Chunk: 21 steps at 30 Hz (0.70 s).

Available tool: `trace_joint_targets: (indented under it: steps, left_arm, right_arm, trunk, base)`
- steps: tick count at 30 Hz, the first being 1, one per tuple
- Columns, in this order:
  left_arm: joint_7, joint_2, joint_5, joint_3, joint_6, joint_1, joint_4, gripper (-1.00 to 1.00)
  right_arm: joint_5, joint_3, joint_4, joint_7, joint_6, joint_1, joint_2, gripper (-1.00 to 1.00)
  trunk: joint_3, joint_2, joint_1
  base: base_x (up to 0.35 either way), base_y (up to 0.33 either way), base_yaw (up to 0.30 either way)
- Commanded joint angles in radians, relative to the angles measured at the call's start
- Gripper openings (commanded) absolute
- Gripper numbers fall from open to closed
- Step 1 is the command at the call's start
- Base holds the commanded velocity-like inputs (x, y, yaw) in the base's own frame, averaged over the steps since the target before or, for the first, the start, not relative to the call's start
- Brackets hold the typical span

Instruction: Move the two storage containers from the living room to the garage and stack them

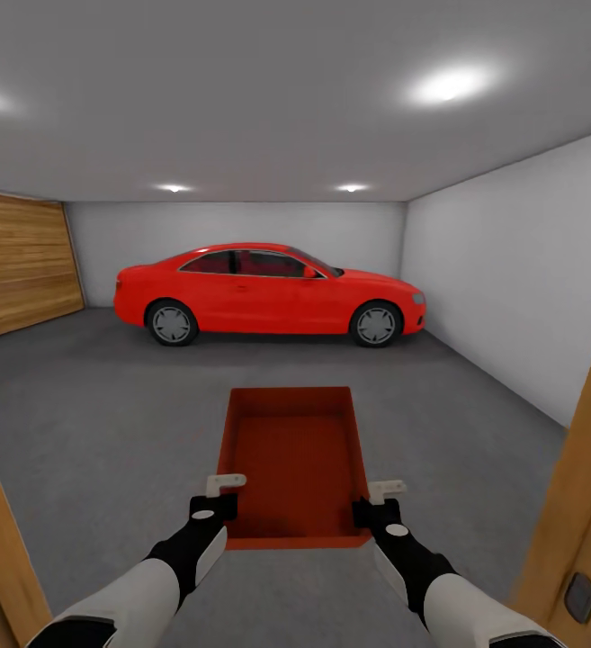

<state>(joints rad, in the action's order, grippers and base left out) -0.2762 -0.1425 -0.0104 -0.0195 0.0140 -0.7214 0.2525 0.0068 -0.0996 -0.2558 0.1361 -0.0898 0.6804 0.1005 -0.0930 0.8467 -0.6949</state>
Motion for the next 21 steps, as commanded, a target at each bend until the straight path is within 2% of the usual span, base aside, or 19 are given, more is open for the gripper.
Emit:
trace_joint_targets:
  steps: [1, 5, 14, 21]
  left_arm:
    - [-0.011, 0.044, 0.02, 0.09, -0.026, -0.001, 0.016, -1.0]
    - [-0.01, 0.044, 0.02, 0.09, -0.026, -0.001, 0.017, -1.0]
    - [-0.011, 0.044, 0.02, 0.09, -0.026, -0.001, 0.017, -1.0]
    - [-0.01, 0.045, 0.02, 0.09, -0.026, -0.001, 0.016, -1.0]
  right_arm:
    - [-0.005, 0.02, 0.003, 0.008, -0.002, 0.001, -0.001, -1.0]
    - [-0.005, 0.02, 0.003, 0.008, -0.002, 0.001, -0.001, -1.0]
    - [-0.005, 0.02, 0.003, 0.008, -0.002, 0.001, -0.001, -1.0]
    - [-0.005, 0.02, 0.003, 0.008, -0.002, 0.001, -0.001, -1.0]
  trunk:
    - [-0.002, 0.001, 0.0]
    - [-0.002, 0.001, 0.0]
    - [-0.002, 0.001, 0.0]
    - [-0.002, 0.001, 0.0]
  base:
    - [0.161, 0.151, 0.0]
    - [0.122, 0.112, 0.0]
    - [0.013, 0.008, 0.0]
    - [0.237, 0.0, 0.0]
